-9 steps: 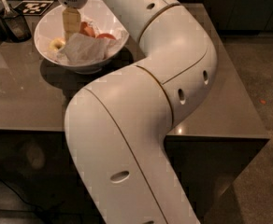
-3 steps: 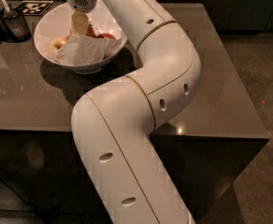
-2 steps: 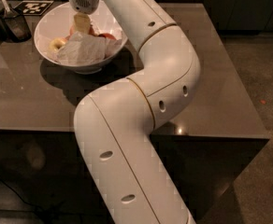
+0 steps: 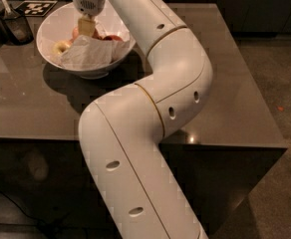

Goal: Pick apple from white bowl

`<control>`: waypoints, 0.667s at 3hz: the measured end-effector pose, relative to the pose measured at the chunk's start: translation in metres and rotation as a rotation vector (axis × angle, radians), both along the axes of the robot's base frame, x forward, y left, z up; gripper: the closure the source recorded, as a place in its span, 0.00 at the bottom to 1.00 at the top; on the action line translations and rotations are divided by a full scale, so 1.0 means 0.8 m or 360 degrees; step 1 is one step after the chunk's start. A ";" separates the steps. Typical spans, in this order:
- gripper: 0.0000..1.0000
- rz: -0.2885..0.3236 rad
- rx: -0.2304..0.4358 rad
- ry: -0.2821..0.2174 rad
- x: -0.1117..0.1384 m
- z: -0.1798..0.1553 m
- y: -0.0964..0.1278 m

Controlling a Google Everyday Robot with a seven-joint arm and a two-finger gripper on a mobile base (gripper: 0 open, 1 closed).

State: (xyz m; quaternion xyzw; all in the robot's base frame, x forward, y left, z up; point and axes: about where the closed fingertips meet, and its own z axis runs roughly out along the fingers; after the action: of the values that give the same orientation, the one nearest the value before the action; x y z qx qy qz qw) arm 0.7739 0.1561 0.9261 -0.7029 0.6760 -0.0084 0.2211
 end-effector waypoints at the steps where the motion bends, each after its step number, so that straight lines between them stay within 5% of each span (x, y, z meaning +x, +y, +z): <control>1: 0.64 0.0000 0.0000 0.0000 0.000 0.000 0.000; 2: 0.88 0.0000 0.0000 0.0000 0.000 0.000 0.000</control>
Offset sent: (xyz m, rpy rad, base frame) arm 0.0000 0.0000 0.0000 0.0000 0.0000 0.0000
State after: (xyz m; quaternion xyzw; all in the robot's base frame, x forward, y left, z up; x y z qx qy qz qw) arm 0.7739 0.1562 0.9261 -0.7029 0.6760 -0.0084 0.2211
